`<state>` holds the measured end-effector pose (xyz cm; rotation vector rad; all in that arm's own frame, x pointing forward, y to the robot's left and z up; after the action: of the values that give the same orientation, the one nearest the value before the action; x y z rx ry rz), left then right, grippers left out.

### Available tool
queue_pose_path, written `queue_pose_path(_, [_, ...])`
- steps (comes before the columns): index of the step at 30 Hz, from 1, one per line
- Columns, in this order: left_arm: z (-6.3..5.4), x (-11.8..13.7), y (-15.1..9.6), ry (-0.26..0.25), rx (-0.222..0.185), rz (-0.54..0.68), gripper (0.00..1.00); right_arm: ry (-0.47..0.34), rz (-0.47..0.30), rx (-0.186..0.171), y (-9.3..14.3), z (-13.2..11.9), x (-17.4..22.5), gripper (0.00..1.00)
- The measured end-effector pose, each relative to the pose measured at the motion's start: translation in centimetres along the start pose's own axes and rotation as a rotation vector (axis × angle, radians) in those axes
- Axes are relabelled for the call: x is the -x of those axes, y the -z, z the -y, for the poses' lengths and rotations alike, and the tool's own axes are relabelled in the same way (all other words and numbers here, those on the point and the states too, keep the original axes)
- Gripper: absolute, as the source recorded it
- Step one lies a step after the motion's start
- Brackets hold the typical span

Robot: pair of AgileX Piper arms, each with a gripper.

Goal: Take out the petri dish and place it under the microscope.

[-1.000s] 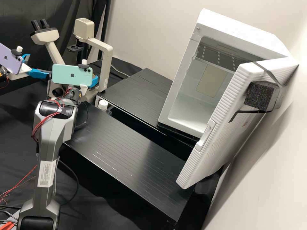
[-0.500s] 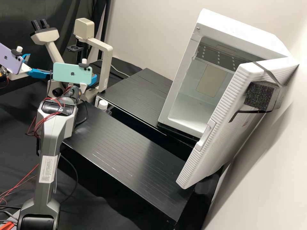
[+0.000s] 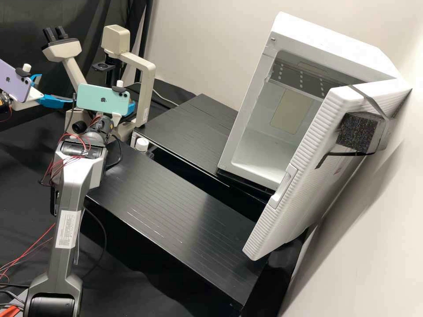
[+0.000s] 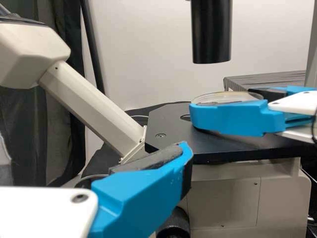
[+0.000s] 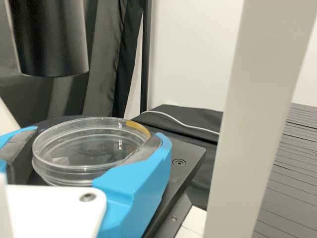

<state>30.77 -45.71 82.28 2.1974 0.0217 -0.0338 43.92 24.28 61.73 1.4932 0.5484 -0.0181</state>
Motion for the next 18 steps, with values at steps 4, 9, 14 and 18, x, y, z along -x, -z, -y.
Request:
queue_pose_path(4, [0.00,0.00,0.00,0.000,0.000,0.000,1.00,0.005,0.001,0.000,-0.12,0.31,-0.29,0.00])
queue_pose_path(9, [0.00,0.00,0.00,0.000,0.000,0.000,1.00,0.005,-0.004,-0.001,0.01,0.43,-0.59,0.00])
queue_pose_path(14, [0.00,0.00,0.00,0.000,0.000,0.000,1.00,0.017,-0.004,-0.002,0.18,0.70,-0.79,0.00])
queue_pose_path(18, [0.00,0.00,0.00,0.000,0.000,0.000,1.00,0.016,-0.005,0.012,0.27,0.70,-0.79,1.00])
